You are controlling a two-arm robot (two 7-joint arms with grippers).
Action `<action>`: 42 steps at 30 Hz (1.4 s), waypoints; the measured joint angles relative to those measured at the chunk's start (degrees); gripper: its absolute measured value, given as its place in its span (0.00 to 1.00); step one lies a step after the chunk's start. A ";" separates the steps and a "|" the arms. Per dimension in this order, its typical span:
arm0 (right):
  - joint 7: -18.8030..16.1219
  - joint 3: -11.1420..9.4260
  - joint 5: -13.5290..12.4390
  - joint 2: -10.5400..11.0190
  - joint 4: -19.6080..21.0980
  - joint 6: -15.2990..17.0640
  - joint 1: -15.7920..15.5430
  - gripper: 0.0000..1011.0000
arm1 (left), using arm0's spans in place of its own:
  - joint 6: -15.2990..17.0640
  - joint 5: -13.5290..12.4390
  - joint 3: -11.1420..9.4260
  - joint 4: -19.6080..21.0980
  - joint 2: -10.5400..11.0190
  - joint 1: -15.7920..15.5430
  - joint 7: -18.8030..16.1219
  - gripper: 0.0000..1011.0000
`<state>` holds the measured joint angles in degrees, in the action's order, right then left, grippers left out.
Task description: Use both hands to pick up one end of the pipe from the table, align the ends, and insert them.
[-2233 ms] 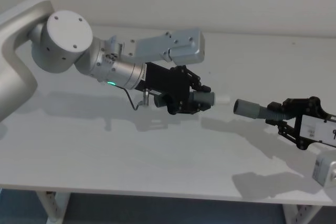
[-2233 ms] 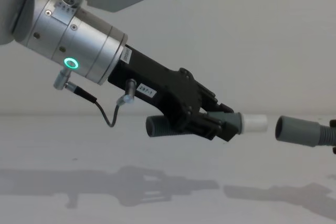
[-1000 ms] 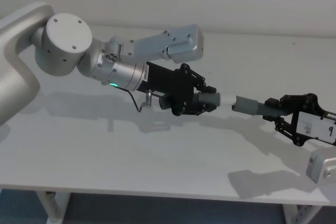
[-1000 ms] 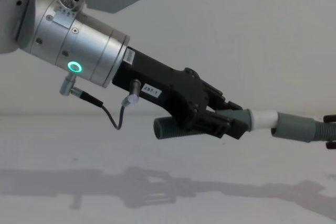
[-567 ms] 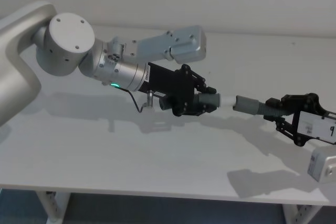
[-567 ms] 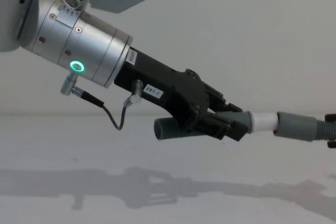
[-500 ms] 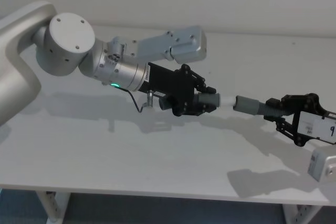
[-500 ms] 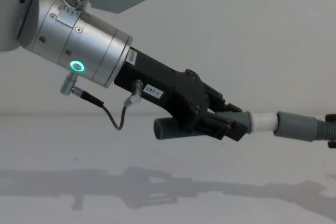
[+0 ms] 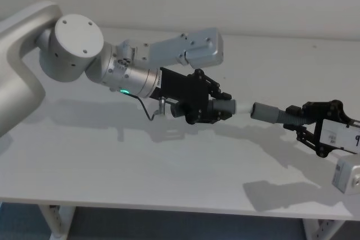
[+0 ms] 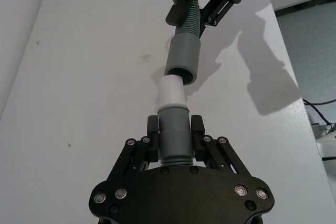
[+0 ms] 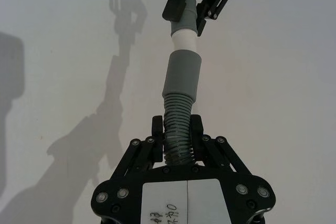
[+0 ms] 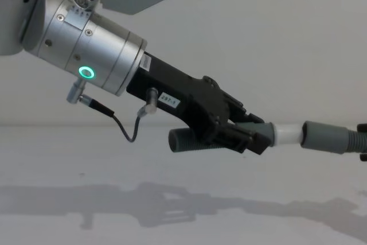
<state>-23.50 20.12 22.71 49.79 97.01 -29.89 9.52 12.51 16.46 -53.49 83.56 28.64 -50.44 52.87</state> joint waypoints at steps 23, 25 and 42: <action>-1.57 -0.84 -2.35 -0.29 0.75 1.80 -0.62 0.29 | -2.33 0.40 -0.99 -2.43 -2.30 -0.83 1.45 0.34; -1.69 -0.86 -2.47 -0.33 0.80 2.03 -0.63 0.29 | -2.33 0.44 -1.10 -2.47 -2.33 -0.87 1.49 0.34; -1.58 -0.65 -2.10 -0.48 1.02 2.48 -0.40 0.29 | -0.60 0.39 -0.86 -1.05 -1.36 -0.22 0.18 0.34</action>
<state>-25.08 19.47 20.61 49.31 98.04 -27.40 9.12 11.91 16.86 -54.36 82.51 27.28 -50.66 53.05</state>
